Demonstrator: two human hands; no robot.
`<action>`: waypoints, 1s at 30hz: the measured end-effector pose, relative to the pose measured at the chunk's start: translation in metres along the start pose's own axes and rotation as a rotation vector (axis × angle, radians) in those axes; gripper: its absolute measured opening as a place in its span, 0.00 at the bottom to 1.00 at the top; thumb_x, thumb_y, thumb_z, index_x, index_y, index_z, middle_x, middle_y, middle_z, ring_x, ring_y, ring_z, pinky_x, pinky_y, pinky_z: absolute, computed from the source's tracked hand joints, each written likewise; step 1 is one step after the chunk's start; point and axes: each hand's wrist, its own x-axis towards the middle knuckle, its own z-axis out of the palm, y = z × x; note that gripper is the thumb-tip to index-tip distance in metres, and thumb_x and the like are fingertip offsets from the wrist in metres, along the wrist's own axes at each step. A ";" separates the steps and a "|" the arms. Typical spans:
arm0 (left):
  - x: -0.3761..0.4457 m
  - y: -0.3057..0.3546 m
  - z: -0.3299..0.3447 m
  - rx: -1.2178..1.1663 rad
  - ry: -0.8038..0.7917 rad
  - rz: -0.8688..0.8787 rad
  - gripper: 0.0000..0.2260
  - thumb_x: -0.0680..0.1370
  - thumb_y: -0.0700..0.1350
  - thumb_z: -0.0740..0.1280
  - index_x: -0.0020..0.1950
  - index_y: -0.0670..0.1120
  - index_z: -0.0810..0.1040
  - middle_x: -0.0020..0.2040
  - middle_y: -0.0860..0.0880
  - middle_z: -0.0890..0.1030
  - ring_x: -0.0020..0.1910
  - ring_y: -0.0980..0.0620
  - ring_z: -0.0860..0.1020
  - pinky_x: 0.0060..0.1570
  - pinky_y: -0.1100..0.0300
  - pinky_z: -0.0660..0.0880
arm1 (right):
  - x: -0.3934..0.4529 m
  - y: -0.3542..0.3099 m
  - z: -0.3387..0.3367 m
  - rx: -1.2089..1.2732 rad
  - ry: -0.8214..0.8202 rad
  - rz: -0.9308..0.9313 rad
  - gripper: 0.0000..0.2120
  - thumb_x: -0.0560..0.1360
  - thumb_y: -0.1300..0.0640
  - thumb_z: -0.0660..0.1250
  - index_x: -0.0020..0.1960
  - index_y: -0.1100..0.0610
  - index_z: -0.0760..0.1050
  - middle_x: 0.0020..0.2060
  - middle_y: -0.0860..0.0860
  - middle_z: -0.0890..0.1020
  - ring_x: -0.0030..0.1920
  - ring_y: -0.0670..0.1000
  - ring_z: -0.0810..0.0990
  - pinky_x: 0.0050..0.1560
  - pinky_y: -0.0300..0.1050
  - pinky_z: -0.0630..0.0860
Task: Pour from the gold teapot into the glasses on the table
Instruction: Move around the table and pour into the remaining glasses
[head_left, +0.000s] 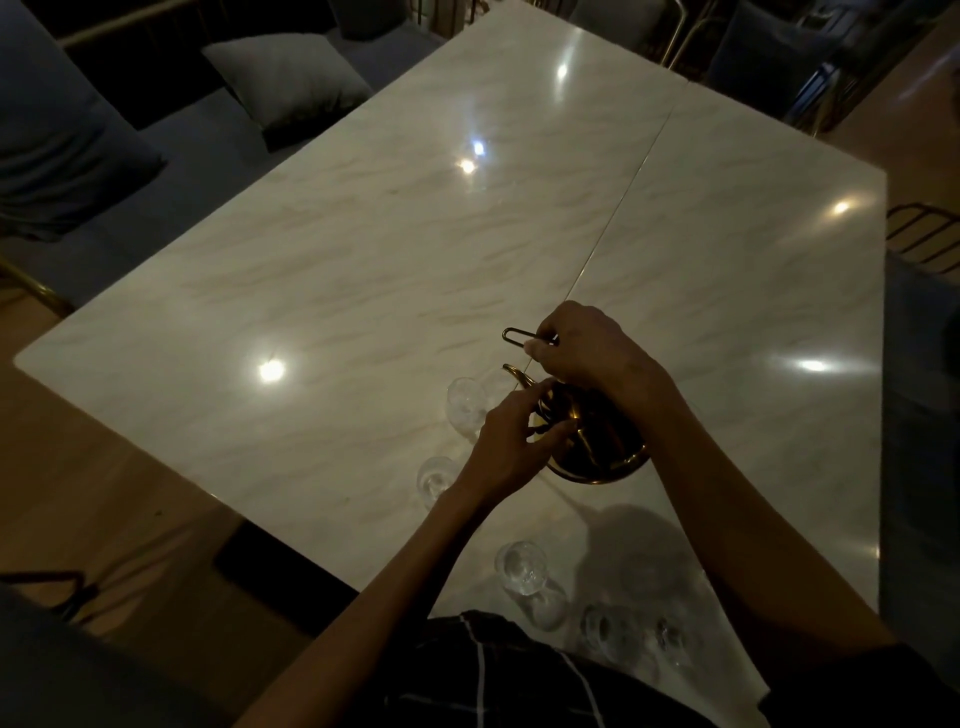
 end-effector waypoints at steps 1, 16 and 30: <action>0.000 0.000 0.000 -0.002 0.000 0.001 0.21 0.78 0.52 0.69 0.70 0.56 0.71 0.55 0.64 0.72 0.53 0.69 0.72 0.55 0.60 0.78 | 0.000 0.000 0.000 0.000 -0.001 0.001 0.15 0.79 0.52 0.65 0.56 0.61 0.83 0.49 0.59 0.85 0.48 0.55 0.83 0.45 0.45 0.76; 0.001 0.001 0.001 -0.022 0.008 -0.007 0.22 0.78 0.51 0.69 0.70 0.52 0.71 0.58 0.56 0.76 0.56 0.63 0.73 0.53 0.66 0.76 | -0.001 0.000 -0.001 0.021 -0.012 -0.005 0.15 0.79 0.53 0.65 0.57 0.61 0.82 0.50 0.59 0.85 0.50 0.55 0.83 0.44 0.43 0.74; 0.001 0.002 0.001 -0.009 0.017 0.008 0.21 0.78 0.51 0.69 0.70 0.53 0.71 0.61 0.52 0.78 0.57 0.60 0.74 0.56 0.55 0.78 | -0.001 0.000 -0.002 -0.001 -0.012 -0.004 0.15 0.79 0.52 0.65 0.55 0.62 0.83 0.48 0.59 0.85 0.48 0.55 0.84 0.45 0.45 0.76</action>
